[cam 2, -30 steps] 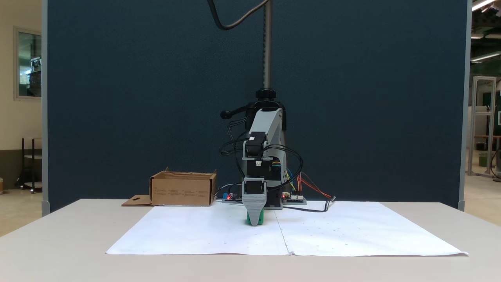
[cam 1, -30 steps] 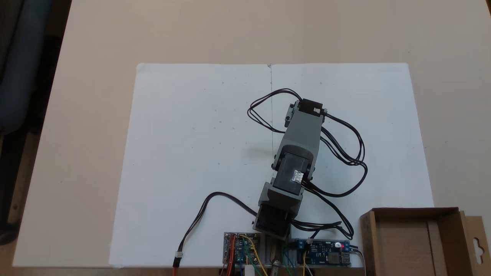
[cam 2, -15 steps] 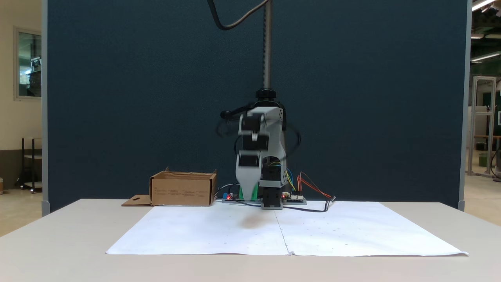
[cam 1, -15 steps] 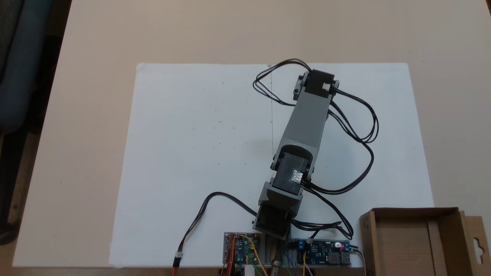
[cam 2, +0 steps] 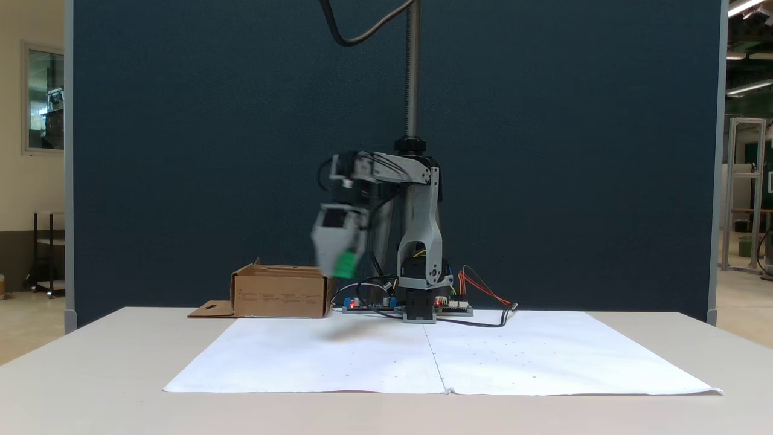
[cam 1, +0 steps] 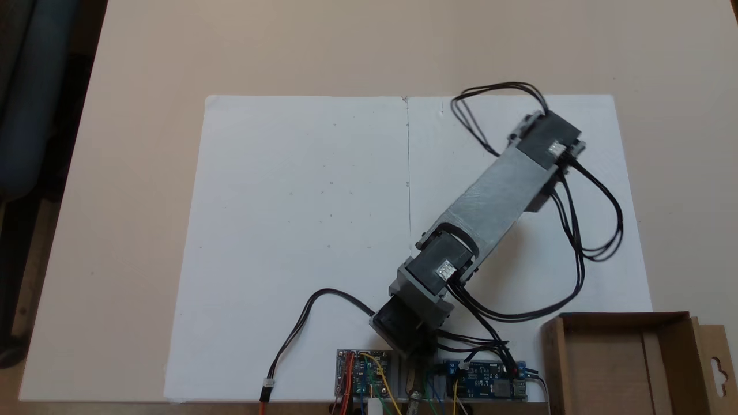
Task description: Grasp a green dice and put it in the bin.
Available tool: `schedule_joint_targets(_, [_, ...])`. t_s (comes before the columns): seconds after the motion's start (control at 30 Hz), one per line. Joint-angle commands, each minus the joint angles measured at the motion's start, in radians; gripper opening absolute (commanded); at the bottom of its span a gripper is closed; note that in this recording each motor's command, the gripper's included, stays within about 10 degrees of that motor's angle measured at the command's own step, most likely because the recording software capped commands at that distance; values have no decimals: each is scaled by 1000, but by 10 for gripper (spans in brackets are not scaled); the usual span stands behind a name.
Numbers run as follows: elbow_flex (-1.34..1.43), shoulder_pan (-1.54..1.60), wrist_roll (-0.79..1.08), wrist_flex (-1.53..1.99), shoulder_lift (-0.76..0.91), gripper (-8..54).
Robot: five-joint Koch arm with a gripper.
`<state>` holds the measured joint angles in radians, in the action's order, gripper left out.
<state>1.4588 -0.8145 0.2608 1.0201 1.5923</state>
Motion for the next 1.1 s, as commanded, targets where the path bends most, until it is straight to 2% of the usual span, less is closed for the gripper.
schedule_joint_targets(0.0, [-74,-159,2,28,48,121])
schedule_joint_targets(0.17, [-184,-514,31,18,28,121])
schedule_joint_targets(0.37, [-261,-759,49,-5,-43,121])
schedule_joint_targets(0.6, [-265,-977,127,-58,-206,121])
schedule_joint_targets(0.8, [-265,-989,132,-112,-242,121])
schedule_joint_targets(0.87, [-264,-986,130,-124,-259,323])
schedule_joint_targets(0.9, [-264,-986,130,-126,-265,336])
schedule_joint_targets(0.97, [-264,-983,130,-132,-267,405])
schedule_joint_targets(1.07, [-264,-982,129,-150,-270,405])
